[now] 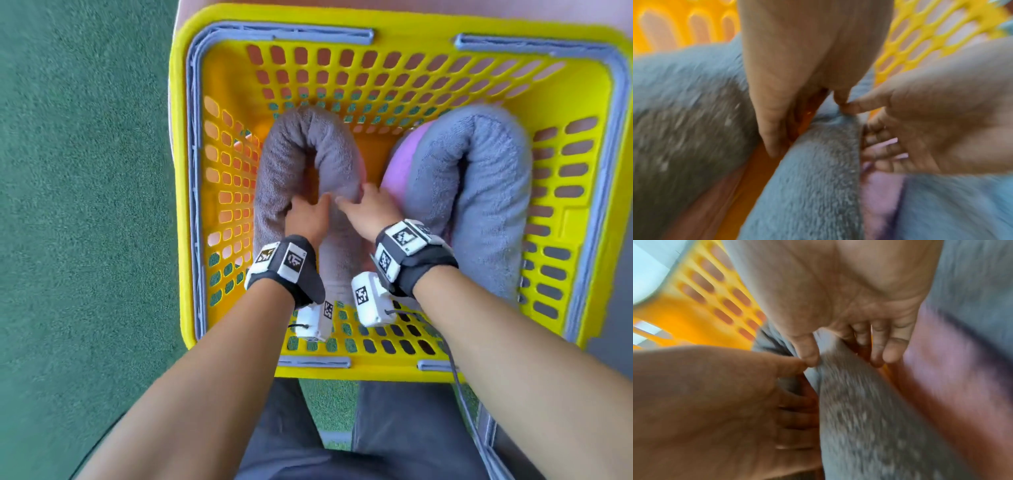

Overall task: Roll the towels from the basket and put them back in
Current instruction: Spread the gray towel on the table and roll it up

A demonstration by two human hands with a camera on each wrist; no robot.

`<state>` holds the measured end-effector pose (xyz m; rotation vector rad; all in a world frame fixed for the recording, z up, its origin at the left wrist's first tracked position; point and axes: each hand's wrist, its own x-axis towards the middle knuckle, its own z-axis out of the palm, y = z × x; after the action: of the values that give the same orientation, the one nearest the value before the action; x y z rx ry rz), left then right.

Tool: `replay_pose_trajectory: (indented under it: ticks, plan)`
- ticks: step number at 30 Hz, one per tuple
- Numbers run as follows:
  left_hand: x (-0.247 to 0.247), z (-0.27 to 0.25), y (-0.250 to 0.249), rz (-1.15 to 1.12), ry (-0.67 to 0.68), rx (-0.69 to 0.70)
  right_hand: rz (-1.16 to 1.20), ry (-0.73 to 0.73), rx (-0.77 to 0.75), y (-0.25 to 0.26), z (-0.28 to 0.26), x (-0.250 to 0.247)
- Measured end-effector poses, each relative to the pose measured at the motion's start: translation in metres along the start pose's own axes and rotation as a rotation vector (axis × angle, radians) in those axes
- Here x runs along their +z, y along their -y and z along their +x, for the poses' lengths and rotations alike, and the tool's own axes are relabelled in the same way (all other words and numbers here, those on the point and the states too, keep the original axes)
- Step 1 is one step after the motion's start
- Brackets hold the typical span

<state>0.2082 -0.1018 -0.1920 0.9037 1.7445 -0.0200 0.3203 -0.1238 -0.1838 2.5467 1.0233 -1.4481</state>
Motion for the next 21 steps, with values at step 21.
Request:
replay_pose_trajectory:
  ticks: [21]
  plan:
    - [0.089,-0.071,-0.047,0.142,0.423,0.148,-0.171,-0.182,0.284,-0.109,-0.082,-0.117]
